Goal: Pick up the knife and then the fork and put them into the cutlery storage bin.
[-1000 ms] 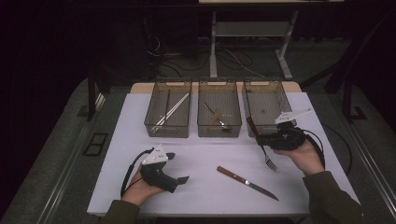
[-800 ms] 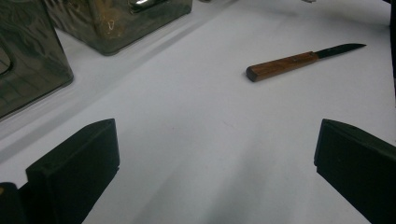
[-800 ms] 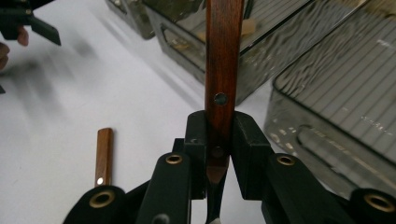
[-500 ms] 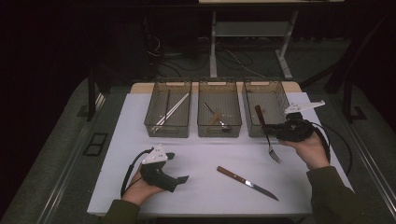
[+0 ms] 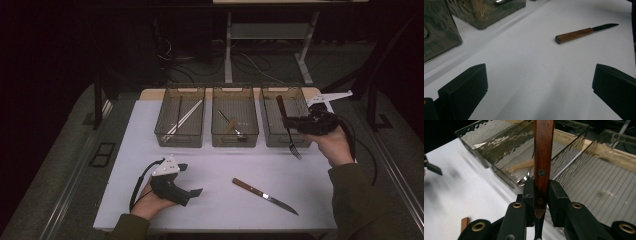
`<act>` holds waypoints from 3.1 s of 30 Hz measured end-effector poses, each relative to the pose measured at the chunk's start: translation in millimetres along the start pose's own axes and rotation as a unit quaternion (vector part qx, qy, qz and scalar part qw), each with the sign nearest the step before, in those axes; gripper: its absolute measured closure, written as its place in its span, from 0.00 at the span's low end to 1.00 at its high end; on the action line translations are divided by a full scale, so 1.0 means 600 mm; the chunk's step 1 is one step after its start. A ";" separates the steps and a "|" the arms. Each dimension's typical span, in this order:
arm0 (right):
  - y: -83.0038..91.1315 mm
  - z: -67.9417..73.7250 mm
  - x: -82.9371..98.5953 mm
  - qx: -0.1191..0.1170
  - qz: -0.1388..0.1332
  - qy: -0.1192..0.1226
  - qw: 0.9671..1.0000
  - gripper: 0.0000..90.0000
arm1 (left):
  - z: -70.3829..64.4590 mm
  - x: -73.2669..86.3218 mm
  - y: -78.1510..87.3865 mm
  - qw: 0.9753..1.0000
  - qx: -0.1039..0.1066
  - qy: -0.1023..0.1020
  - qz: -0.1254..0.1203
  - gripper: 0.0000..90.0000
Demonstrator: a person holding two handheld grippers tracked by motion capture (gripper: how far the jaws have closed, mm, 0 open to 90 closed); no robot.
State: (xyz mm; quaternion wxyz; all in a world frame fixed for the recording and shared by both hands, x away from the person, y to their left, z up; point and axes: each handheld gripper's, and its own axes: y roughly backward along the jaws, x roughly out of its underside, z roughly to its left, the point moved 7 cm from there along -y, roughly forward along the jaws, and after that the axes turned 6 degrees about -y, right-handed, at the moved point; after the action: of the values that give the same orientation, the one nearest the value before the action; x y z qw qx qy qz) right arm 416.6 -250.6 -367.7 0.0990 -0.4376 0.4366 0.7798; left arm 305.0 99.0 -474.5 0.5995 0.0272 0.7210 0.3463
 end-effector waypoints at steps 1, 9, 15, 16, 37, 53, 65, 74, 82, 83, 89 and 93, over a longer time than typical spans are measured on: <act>0.000 -0.002 -0.004 0.002 0.000 -0.001 1.000 0.85 | 0.000 0.000 0.000 1.000 0.000 0.000 0.000 0.00; -0.006 -0.024 -0.039 0.023 -0.007 -0.014 1.000 0.85 | -0.003 -0.001 -0.001 1.000 0.000 -0.005 0.002 0.00; -0.010 -0.045 -0.069 0.049 -0.016 -0.023 0.998 0.85 | -0.004 -0.002 -0.001 1.000 0.001 -0.006 0.000 0.00; -0.011 -0.050 -0.074 0.054 -0.017 -0.022 0.998 0.85 | -0.004 -0.002 -0.001 1.000 0.001 -0.006 0.000 0.00; -0.081 -0.134 -0.081 0.144 -0.026 -0.068 0.987 0.85 | -0.009 -0.003 -0.004 1.000 0.007 -0.011 -0.001 0.00; -0.119 -0.148 -0.014 0.143 0.012 -0.081 0.986 0.85 | -0.010 -0.004 -0.005 1.000 0.008 -0.013 0.001 0.00; -0.127 -0.153 -0.005 0.154 0.014 -0.075 0.985 0.71 | -0.010 -0.003 -0.005 1.000 0.009 -0.013 0.001 0.00; -0.105 -0.150 -0.013 0.143 -0.001 -0.082 0.986 0.58 | -0.010 -0.003 -0.006 1.000 0.010 -0.013 0.003 0.00; -0.075 -0.121 -0.014 0.110 -0.006 -0.062 0.992 0.52 | -0.010 -0.002 -0.007 1.000 0.009 -0.014 0.005 0.00; -0.070 -0.115 -0.013 0.107 -0.008 -0.061 0.992 0.52 | -0.010 -0.002 -0.007 1.000 0.009 -0.014 0.005 0.00; -0.049 -0.090 0.002 0.083 -0.005 -0.041 0.996 0.51 | -0.010 -0.001 -0.007 1.000 0.008 -0.015 0.008 0.00; -0.036 -0.074 0.013 0.062 -0.009 -0.035 0.997 0.49 | -0.009 -0.001 -0.007 1.000 0.007 -0.015 0.007 0.00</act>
State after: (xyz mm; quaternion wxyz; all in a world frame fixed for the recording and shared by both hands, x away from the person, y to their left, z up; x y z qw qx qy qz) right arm 449.9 -273.3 -397.0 0.1481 -0.4067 0.4766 0.7652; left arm 302.0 93.1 -476.2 0.6072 0.0419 0.7145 0.3451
